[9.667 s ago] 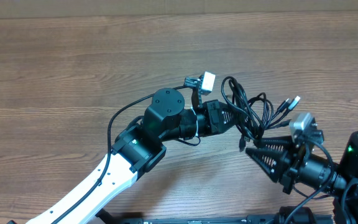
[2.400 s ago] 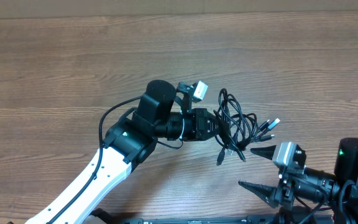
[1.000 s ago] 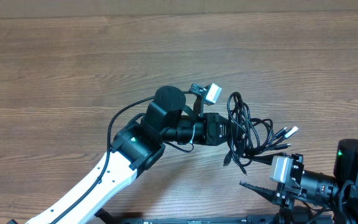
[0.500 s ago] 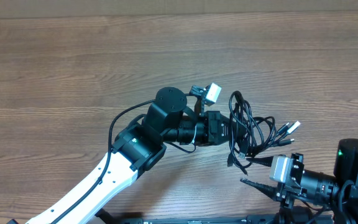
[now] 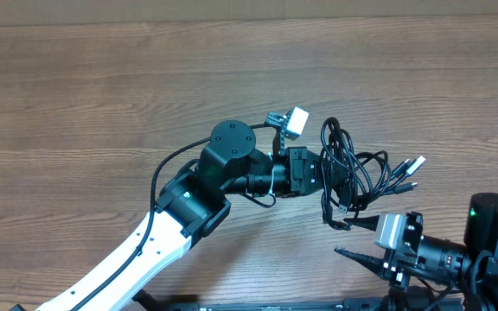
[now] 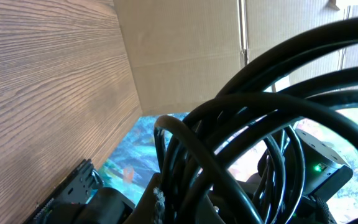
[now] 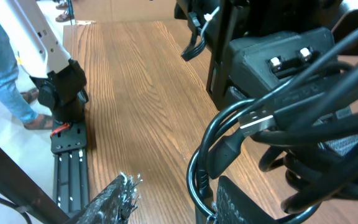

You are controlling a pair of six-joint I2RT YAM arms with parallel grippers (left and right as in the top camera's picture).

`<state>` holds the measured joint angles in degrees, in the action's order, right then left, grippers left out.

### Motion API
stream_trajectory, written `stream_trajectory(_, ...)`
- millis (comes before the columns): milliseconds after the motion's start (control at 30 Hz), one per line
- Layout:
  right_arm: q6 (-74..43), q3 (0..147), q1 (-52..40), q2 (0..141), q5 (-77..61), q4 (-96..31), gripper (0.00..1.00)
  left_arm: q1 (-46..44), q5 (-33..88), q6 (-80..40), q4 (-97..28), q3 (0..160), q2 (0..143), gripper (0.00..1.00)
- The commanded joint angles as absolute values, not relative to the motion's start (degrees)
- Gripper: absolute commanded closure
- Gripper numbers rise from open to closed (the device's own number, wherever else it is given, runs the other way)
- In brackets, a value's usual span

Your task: Untangle cables

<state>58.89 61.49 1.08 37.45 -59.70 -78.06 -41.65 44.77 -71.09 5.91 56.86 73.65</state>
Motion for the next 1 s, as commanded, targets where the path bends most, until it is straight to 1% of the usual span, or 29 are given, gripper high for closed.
stream_trajectory(0, 53.5, 61.8, 1.2, 37.5, -57.8, -77.9, 0.58, -42.0, 44.9, -72.0, 6.7, 57.2, 73.5, 0.96)
stream_trajectory(133, 44.7, 61.8, 1.2, 37.5, -51.9, -75.0, 0.59, -42.0, 44.7, -73.4, 6.7, 57.2, 73.5, 0.96)
stream_trajectory(233, 41.9, 61.8, 1.2, 37.5, -51.0, -72.8, 0.56, -42.0, 44.5, -74.2, 6.7, 57.2, 73.5, 0.96)
stream_trajectory(300, 39.4, 61.8, 1.2, 37.5, -50.4, -71.6, 0.56, -42.0, 44.3, -73.8, 6.7, 57.2, 73.5, 0.96)
stream_trajectory(367, 34.7, 61.8, 1.2, 37.5, -48.4, -70.5, 0.57, -41.9, 44.3, -72.7, 6.7, 57.2, 73.5, 0.96)
stream_trajectory(433, 25.3, 61.8, 1.2, 37.5, -41.7, -69.1, 0.6, -41.3, 44.4, -71.9, 6.7, 57.2, 73.5, 0.96)
stream_trajectory(567, 14.0, 61.8, 1.2, 37.5, -33.1, -68.1, 0.61, -41.0, 44.4, -72.0, 6.7, 57.2, 73.5, 0.96)
stream_trajectory(600, 12.5, 61.8, 1.2, 37.5, -32.4, -68.1, 0.61, -41.0, 44.4, -72.0, 6.7, 57.2, 73.5, 0.96)
stream_trajectory(633, 11.8, 61.8, 1.2, 37.5, -32.5, -68.2, 0.53, -41.0, 44.4, -72.0, 6.7, 57.2, 73.5, 0.96)
stream_trajectory(733, 11.7, 61.8, 1.2, 37.5, -33.6, -68.2, 0.45, -41.0, 44.4, -71.9, 6.7, 57.2, 73.5, 0.96)
stream_trajectory(800, 11.7, 61.8, 1.2, 37.5, -33.7, -68.2, 0.44, -41.0, 44.3, -71.6, 6.9, 57.2, 73.5, 0.96)
stream_trajectory(833, 11.7, 61.8, 1.2, 37.5, -33.8, -68.2, 0.42, -41.0, 44.3, -71.0, 7.2, 57.2, 73.5, 0.96)
stream_trajectory(967, 10.4, 61.8, 1.2, 37.5, -36.1, -68.1, 0.41, -41.0, 44.0, -70.3, 8.0, 57.2, 73.5, 0.96)
